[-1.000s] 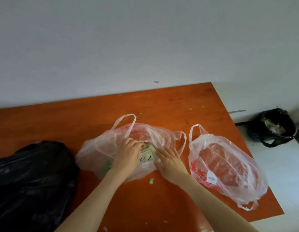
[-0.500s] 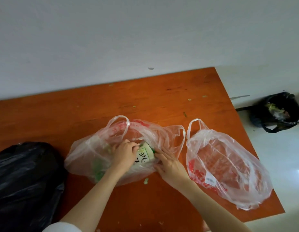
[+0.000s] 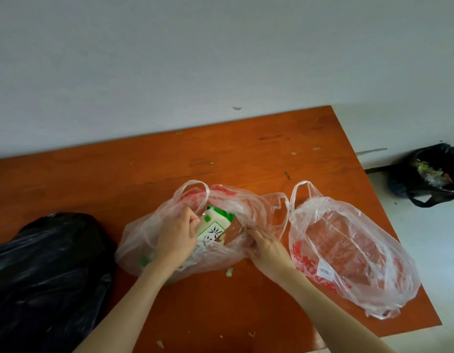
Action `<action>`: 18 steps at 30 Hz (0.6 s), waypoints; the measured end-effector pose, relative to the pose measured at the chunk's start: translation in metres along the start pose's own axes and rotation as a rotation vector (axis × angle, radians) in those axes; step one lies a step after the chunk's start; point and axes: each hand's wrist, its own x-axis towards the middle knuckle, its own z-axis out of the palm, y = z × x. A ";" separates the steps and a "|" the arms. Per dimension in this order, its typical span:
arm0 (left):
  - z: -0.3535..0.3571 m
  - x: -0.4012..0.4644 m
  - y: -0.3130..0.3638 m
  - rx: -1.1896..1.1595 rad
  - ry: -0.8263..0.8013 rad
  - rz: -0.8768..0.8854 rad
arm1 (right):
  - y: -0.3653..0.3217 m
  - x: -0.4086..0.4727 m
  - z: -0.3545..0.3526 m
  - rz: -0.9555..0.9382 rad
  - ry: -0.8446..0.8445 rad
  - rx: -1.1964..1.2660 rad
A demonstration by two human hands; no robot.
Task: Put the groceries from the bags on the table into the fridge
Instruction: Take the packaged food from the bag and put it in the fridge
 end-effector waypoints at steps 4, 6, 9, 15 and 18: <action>-0.013 -0.008 0.004 -0.049 0.075 0.030 | -0.014 0.004 -0.007 -0.011 0.119 -0.040; -0.021 -0.010 0.010 -0.105 0.119 0.057 | -0.025 0.003 -0.017 -0.012 0.248 -0.070; -0.037 -0.015 0.022 -0.168 0.165 0.150 | -0.049 -0.003 -0.039 -0.033 0.194 0.382; -0.077 -0.024 0.053 -0.493 0.219 0.258 | -0.085 -0.006 -0.069 -0.033 0.043 0.713; -0.097 -0.030 0.066 -0.650 0.194 0.321 | -0.104 -0.014 -0.087 -0.097 0.176 0.819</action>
